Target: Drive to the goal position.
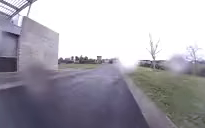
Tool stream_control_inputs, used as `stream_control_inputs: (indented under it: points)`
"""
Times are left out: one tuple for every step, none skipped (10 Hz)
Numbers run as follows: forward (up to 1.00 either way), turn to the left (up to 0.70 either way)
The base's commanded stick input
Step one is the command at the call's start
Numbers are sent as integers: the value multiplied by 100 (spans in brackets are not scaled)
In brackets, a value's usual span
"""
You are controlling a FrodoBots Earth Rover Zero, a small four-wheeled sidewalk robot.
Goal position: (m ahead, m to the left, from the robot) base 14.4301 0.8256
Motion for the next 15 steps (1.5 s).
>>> stream_control_inputs:
  points:
    - [100, 0]
    - [100, 0]
    - [100, 0]
    - [100, 0]
    - [100, 0]
    - [100, 0]
    - [100, 0]
    - [100, 0]
    - [100, 0]
    - [100, 0]
    - [100, 0]
    - [100, 0]
    - [100, 11]
    - [100, 27]
    - [100, 40]
